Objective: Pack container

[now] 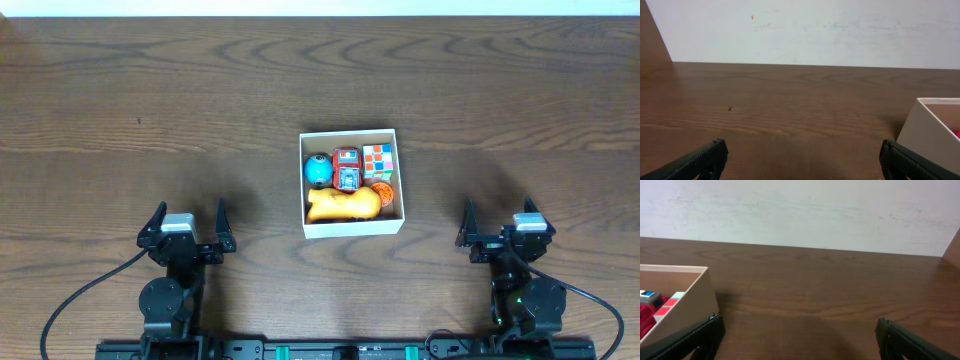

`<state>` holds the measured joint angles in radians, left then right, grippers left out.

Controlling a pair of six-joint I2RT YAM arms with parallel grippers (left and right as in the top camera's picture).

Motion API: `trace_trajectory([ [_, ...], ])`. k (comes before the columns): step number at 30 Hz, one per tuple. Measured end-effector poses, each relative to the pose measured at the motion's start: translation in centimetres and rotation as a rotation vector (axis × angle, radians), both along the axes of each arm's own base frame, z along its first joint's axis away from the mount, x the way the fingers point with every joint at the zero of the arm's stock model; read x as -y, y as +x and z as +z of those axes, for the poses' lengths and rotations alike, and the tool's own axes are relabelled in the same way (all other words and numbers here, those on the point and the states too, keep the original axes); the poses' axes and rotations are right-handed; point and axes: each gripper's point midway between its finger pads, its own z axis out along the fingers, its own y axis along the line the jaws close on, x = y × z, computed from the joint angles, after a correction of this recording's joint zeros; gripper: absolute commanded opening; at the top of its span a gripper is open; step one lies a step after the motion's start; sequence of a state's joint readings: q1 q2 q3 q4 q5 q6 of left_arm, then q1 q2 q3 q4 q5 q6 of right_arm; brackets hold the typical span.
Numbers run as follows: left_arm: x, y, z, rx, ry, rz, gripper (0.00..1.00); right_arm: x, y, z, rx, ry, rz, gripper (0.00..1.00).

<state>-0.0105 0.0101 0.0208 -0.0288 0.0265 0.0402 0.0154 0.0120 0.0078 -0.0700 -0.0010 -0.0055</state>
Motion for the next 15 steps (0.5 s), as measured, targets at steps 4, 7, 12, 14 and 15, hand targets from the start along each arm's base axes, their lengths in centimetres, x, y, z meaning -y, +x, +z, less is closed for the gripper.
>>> trace_trajectory([
  [4,0.0,0.0,-0.01,0.0,0.0,0.0,0.98,0.0,0.0,0.0,0.0,0.0,0.0,0.99],
  [7,0.0,0.0,-0.01,0.0,0.0,0.0,0.98,0.0,0.0,0.0,0.0,0.0,0.0,0.99],
  [12,0.0,0.0,-0.01,0.0,0.0,0.0,0.98,0.0,0.0,0.0,0.0,0.0,0.0,0.99],
  [14,0.0,0.0,-0.01,0.0,0.0,0.0,0.98,0.0,0.0,-0.01,0.0,0.0,0.0,0.99],
  [15,0.0,0.0,-0.01,0.0,0.0,0.0,0.98,0.0,0.0,0.0,0.0,0.0,0.0,0.99],
])
